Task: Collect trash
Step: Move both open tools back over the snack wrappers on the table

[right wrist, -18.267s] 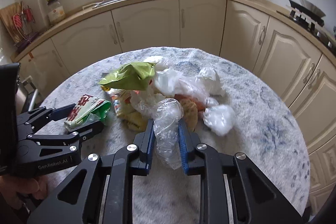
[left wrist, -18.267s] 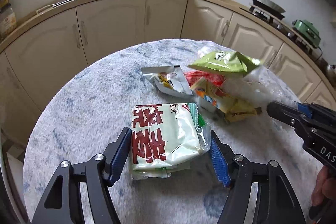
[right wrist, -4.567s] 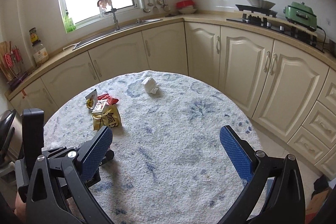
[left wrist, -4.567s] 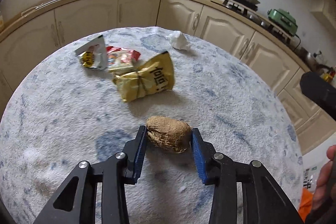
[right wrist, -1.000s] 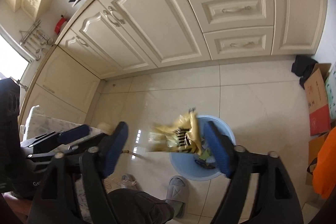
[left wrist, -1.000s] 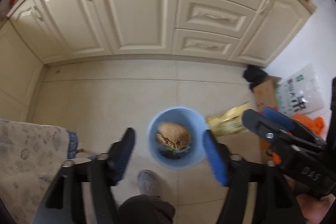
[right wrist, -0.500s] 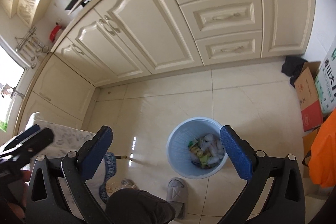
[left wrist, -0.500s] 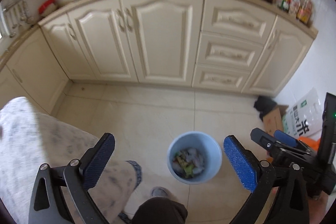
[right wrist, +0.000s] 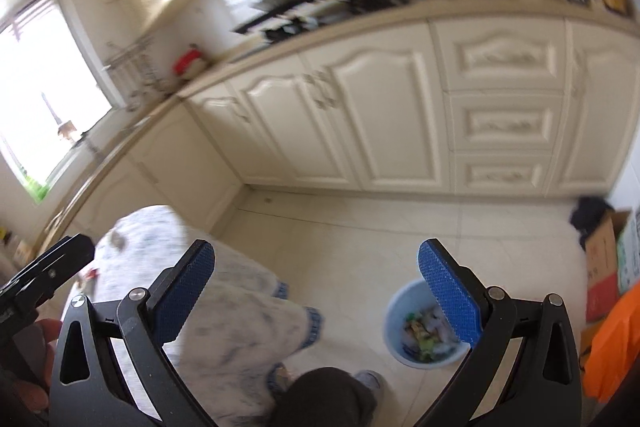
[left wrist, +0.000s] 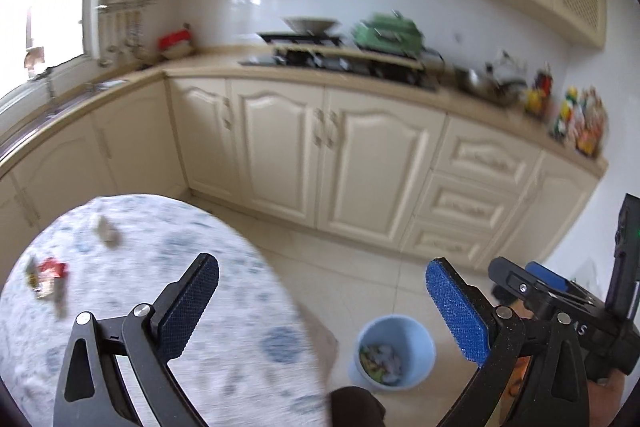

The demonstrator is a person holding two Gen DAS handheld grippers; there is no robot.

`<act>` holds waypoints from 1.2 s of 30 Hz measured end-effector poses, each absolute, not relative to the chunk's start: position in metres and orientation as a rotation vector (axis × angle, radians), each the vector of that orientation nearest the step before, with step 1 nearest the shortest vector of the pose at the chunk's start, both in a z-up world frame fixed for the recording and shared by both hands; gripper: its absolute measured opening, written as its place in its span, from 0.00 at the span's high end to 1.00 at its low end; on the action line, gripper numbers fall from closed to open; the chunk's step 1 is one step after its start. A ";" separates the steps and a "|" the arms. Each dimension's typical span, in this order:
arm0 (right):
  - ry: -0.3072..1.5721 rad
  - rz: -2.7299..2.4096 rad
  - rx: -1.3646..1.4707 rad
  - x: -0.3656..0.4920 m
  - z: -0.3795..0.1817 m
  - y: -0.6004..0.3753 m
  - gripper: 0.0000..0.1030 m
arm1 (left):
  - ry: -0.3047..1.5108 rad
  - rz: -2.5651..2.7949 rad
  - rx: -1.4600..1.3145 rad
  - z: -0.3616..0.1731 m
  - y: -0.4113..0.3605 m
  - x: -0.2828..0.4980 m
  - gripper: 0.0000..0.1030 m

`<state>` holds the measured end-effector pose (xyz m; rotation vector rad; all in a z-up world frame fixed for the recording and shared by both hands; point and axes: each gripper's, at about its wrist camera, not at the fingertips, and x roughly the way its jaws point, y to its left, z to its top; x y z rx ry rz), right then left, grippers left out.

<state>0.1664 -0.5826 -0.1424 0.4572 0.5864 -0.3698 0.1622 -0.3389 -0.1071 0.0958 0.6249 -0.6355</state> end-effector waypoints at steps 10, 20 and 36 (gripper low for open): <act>0.531 -0.168 0.275 0.215 -0.081 -0.456 0.00 | 0.489 -0.478 -0.041 -0.078 -0.171 0.104 0.01; 0.515 -0.007 0.147 0.254 -0.067 -0.347 0.00 | 0.442 -0.281 -0.112 -0.093 -0.058 0.048 0.01; 0.590 0.147 0.016 0.321 -0.105 -0.236 0.00 | 0.469 -0.040 -0.121 -0.105 0.016 0.054 0.01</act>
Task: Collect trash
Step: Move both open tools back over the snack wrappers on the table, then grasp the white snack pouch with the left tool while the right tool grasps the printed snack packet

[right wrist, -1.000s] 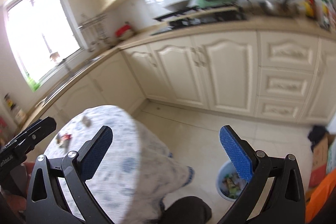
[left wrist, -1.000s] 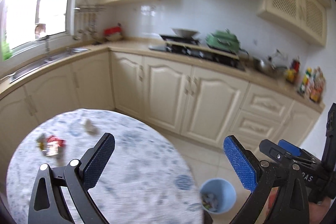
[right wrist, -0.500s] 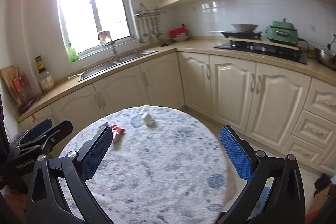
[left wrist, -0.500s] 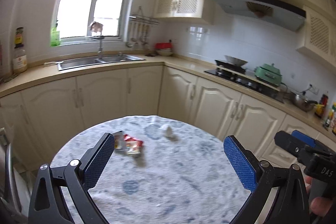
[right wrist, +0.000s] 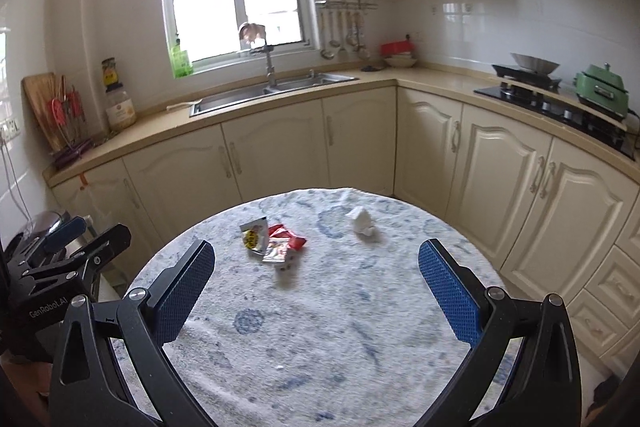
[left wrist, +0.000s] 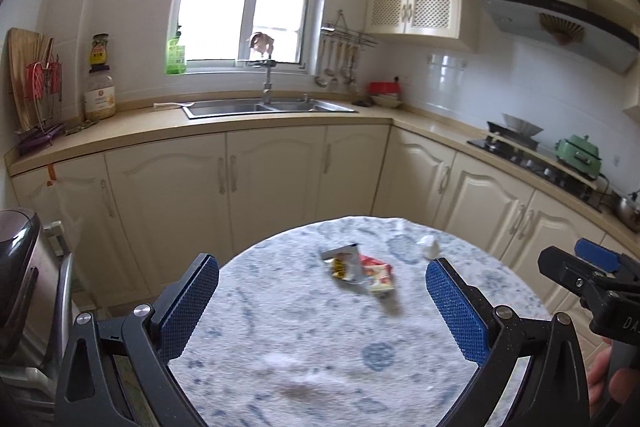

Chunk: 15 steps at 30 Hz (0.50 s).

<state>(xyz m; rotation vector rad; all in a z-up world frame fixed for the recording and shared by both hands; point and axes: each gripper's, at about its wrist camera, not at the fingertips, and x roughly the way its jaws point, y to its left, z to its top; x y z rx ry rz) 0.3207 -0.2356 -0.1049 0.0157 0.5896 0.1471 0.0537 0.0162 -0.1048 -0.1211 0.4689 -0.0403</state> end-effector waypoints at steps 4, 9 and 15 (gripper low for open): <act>0.640 0.159 -0.018 0.348 -0.125 -0.214 0.00 | 0.505 -0.022 -0.098 -0.114 0.023 0.085 0.01; 0.726 0.163 -0.046 0.386 -0.162 -0.192 0.01 | 0.553 -0.022 -0.087 -0.131 0.031 0.126 0.01; 0.840 0.176 -0.054 0.437 -0.208 -0.172 0.13 | 0.609 -0.023 -0.078 -0.149 0.038 0.173 0.01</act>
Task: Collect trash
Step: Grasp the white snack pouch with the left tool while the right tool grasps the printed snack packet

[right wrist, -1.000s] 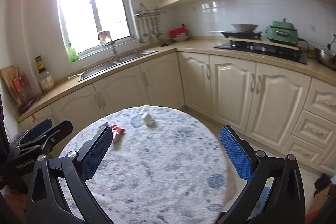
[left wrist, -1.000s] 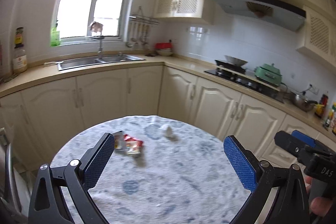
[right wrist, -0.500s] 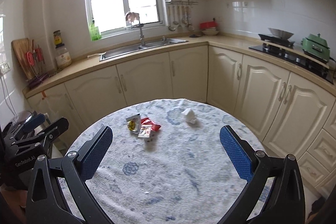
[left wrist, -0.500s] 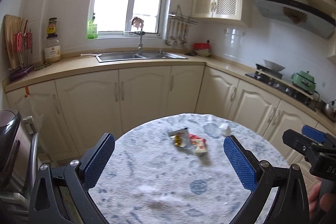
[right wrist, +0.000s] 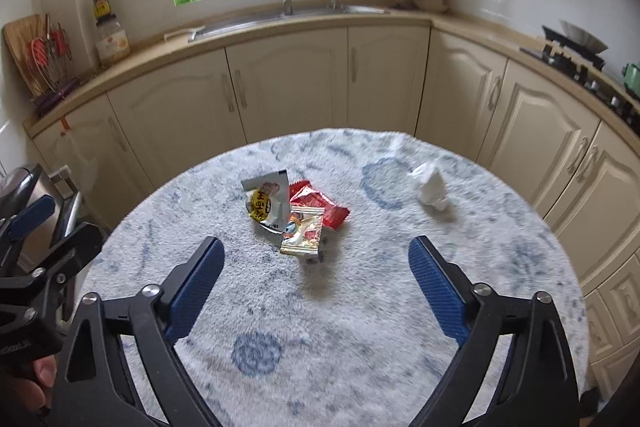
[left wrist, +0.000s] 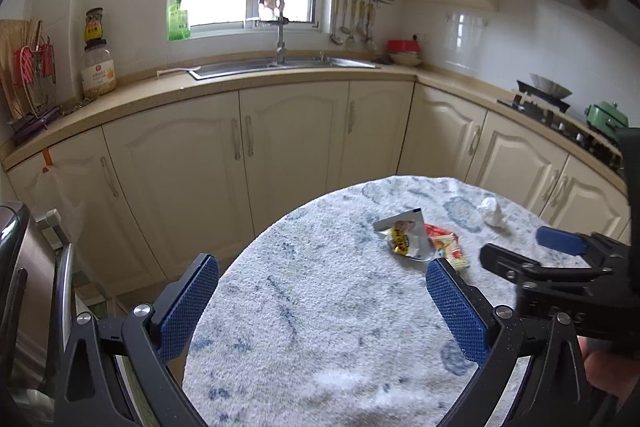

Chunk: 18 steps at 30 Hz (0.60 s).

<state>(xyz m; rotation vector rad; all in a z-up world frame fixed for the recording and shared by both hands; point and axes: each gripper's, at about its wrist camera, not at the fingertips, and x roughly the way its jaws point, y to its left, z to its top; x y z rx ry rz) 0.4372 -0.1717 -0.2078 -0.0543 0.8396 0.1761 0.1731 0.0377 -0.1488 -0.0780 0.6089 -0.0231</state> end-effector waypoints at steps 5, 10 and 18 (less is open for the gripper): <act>0.931 0.187 -0.054 0.473 -0.244 -0.164 0.36 | 0.666 -0.028 -0.072 -0.160 0.040 0.225 0.01; 0.976 0.232 -0.065 0.486 -0.266 -0.162 0.71 | 0.713 -0.040 -0.059 -0.167 0.034 0.265 0.01; 0.934 0.239 -0.026 0.474 -0.248 -0.198 0.71 | 0.747 -0.100 -0.003 -0.164 0.001 0.322 0.01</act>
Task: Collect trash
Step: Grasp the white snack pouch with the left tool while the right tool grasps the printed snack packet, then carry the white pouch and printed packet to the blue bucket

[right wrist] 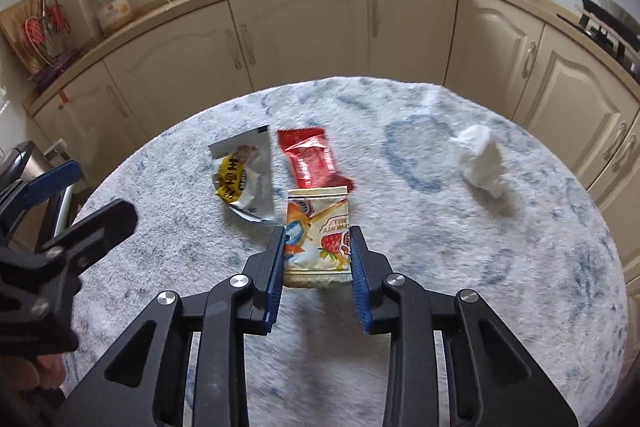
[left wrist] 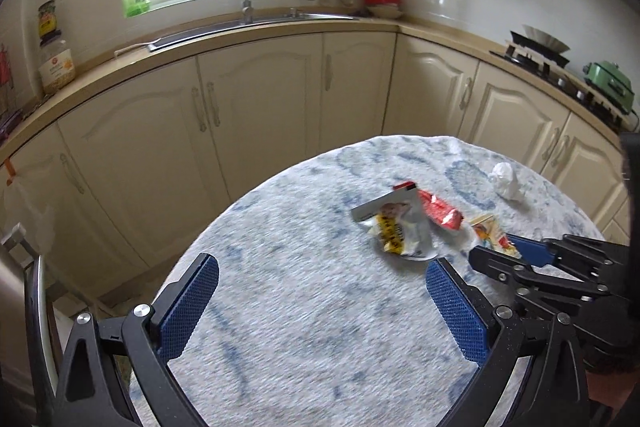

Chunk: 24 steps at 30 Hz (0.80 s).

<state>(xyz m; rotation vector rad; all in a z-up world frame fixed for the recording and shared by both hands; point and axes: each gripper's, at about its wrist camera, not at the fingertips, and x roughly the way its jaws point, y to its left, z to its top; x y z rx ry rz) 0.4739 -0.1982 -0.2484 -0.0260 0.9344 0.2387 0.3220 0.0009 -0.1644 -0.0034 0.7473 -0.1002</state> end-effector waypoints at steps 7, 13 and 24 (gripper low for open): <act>0.894 0.194 0.084 0.468 -0.242 -0.249 0.71 | 0.837 -0.104 0.114 -0.186 -0.045 0.400 0.02; 0.888 0.214 0.143 0.466 -0.245 -0.261 0.71 | 0.884 -0.174 0.038 -0.204 -0.047 0.458 0.45; 0.870 0.231 0.168 0.458 -0.239 -0.265 0.71 | 0.892 -0.291 -0.098 -0.208 -0.027 0.476 0.81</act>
